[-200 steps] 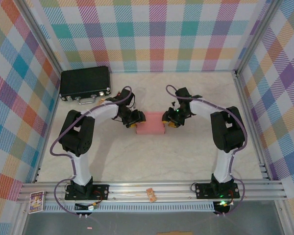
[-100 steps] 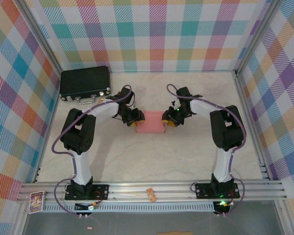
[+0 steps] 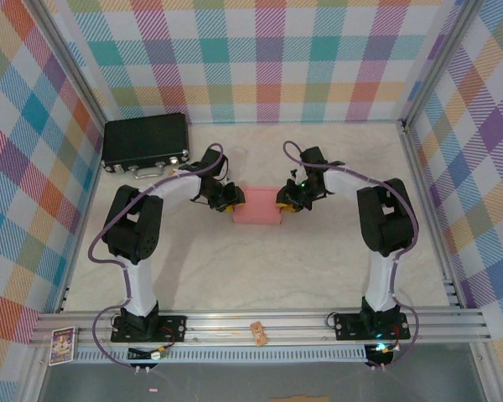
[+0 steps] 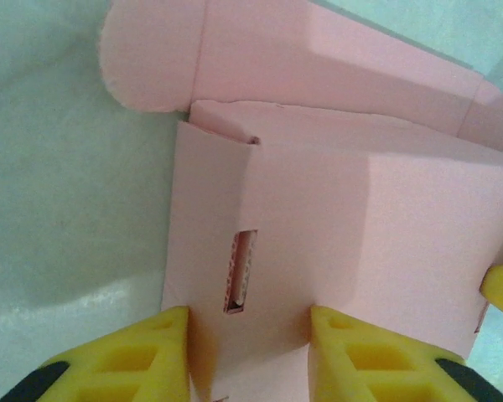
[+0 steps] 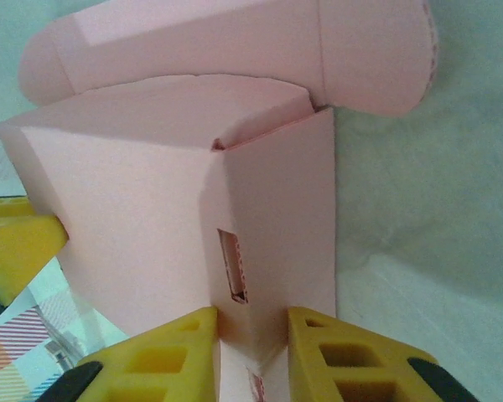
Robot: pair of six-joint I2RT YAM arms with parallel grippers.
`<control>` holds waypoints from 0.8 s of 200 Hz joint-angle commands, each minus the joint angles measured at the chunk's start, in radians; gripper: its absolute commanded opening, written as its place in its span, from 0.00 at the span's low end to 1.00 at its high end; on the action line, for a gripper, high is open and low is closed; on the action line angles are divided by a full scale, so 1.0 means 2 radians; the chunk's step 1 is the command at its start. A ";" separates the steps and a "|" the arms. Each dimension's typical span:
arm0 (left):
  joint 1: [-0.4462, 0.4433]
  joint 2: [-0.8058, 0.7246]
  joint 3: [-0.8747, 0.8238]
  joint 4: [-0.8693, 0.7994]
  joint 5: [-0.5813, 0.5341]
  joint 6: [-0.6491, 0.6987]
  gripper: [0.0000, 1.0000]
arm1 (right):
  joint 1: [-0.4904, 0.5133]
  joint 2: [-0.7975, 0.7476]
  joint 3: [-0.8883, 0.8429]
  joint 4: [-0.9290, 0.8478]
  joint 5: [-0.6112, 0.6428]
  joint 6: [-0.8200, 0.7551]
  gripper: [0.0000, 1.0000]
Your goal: Fold the paper box
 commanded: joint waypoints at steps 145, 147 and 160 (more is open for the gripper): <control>-0.101 -0.182 -0.406 0.676 -0.105 0.207 0.32 | 0.117 -0.221 -0.318 0.424 0.156 -0.274 0.22; -0.101 -0.182 -0.410 0.683 -0.106 0.208 0.32 | 0.118 -0.222 -0.320 0.425 0.157 -0.275 0.22; -0.107 -0.184 -0.431 0.719 -0.112 0.214 0.32 | 0.122 -0.228 -0.330 0.434 0.157 -0.280 0.22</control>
